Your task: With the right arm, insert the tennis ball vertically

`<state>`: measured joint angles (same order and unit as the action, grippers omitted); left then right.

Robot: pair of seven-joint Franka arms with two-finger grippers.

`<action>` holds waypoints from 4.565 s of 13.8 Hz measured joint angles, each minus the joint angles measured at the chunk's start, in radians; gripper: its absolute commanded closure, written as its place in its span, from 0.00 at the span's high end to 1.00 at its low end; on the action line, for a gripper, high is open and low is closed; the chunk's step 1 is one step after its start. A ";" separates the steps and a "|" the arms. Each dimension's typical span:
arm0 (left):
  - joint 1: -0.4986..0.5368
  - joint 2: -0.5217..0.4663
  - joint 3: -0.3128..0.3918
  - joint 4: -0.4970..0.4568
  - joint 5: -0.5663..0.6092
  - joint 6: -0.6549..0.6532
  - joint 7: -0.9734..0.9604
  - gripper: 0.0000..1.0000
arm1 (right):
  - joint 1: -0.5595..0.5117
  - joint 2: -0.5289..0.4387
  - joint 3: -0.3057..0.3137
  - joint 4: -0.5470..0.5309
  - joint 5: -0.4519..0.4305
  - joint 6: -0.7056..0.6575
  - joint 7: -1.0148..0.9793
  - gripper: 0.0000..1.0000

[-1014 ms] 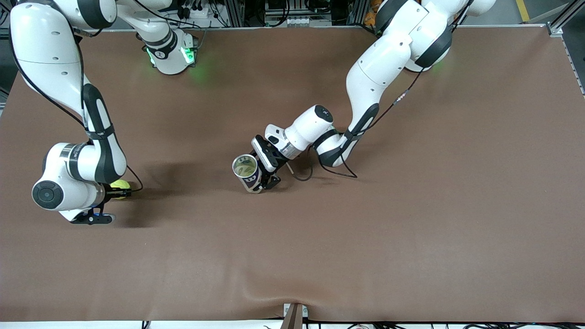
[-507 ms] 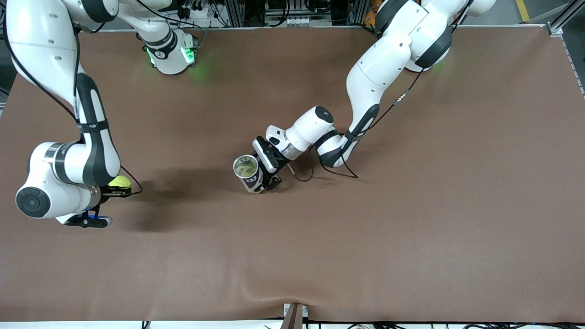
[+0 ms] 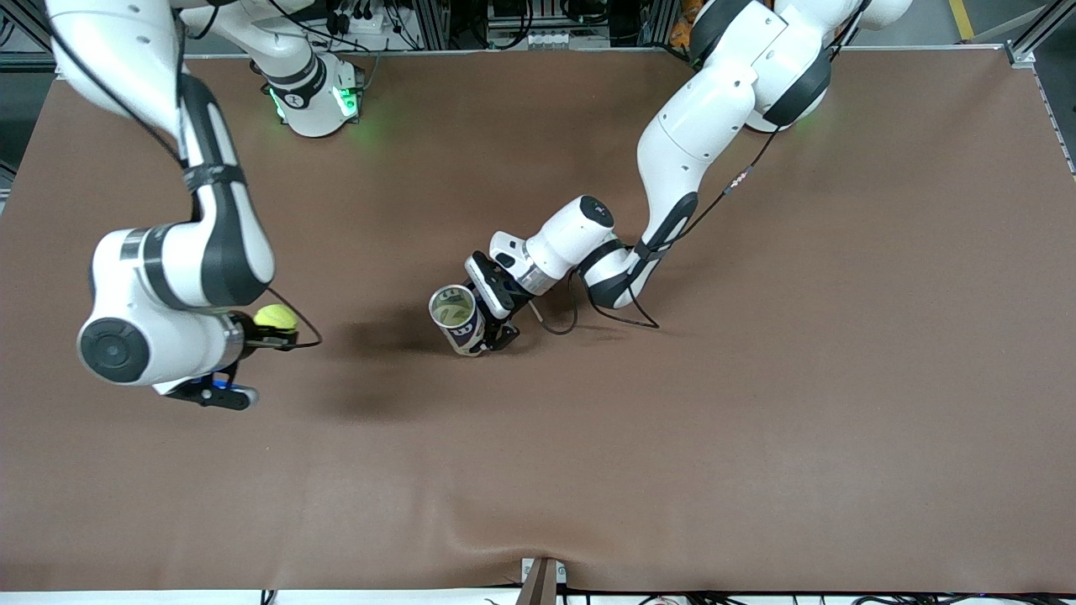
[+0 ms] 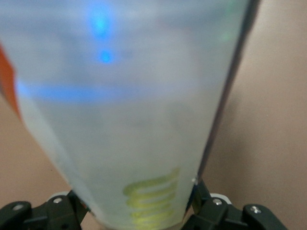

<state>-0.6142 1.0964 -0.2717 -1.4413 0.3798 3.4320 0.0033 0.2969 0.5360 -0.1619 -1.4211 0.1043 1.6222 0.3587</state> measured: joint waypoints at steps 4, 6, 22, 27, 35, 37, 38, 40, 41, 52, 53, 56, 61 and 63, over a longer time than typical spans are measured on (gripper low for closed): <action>0.000 0.000 0.000 0.000 0.000 0.000 0.000 0.88 | 0.095 -0.004 0.002 0.086 0.085 -0.055 0.217 0.00; 0.000 0.000 0.000 0.000 0.000 0.000 0.000 0.88 | 0.145 -0.004 0.003 0.114 0.119 -0.055 0.327 0.00; 0.000 0.000 0.001 0.001 0.000 0.000 0.000 0.88 | 0.329 0.050 0.000 0.157 0.140 0.123 0.693 0.00; 0.000 0.000 0.001 0.001 0.000 0.000 0.000 0.88 | 0.328 0.050 -0.003 0.158 0.140 0.123 0.677 1.00; 0.001 0.000 0.002 0.000 0.000 0.000 0.000 1.00 | 0.326 0.046 -0.009 0.170 0.140 0.118 0.669 1.00; 0.001 0.000 0.002 -0.001 0.000 0.000 0.000 1.00 | 0.311 0.035 -0.018 0.176 0.140 0.070 0.633 1.00; 0.002 0.000 0.002 -0.002 0.000 0.000 0.000 1.00 | 0.293 0.022 -0.023 0.180 0.139 0.022 0.592 1.00; 0.004 0.000 0.003 -0.011 0.000 0.000 0.000 1.00 | 0.223 -0.019 -0.030 0.185 0.138 -0.078 0.503 1.00; 0.005 0.000 0.003 -0.016 0.000 0.000 0.000 1.00 | 0.173 -0.047 -0.032 0.188 0.137 -0.111 0.453 1.00; 0.010 -0.003 0.003 -0.044 0.000 0.001 0.000 1.00 | -0.193 -0.172 -0.039 0.189 0.025 -0.231 -0.035 1.00; 0.012 -0.008 0.002 -0.051 0.000 0.002 0.000 1.00 | -0.198 -0.173 -0.038 0.189 0.025 -0.231 -0.041 1.00; 0.022 -0.038 0.002 -0.088 0.000 0.002 0.000 1.00 | -0.193 -0.176 -0.025 0.189 0.025 -0.231 -0.042 1.00; 0.041 -0.083 0.000 -0.161 0.000 0.002 0.000 1.00 | -0.192 -0.176 -0.018 0.189 0.025 -0.227 -0.042 1.00; 0.049 -0.099 -0.001 -0.185 0.000 0.003 0.000 1.00 | -0.193 -0.183 -0.018 0.190 0.025 -0.212 -0.053 1.00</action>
<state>-0.5656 0.9971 -0.2723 -1.6260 0.3798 3.4349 0.0033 0.1040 0.3528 -0.1802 -1.2314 0.1290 1.4104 0.3057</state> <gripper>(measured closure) 0.000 0.000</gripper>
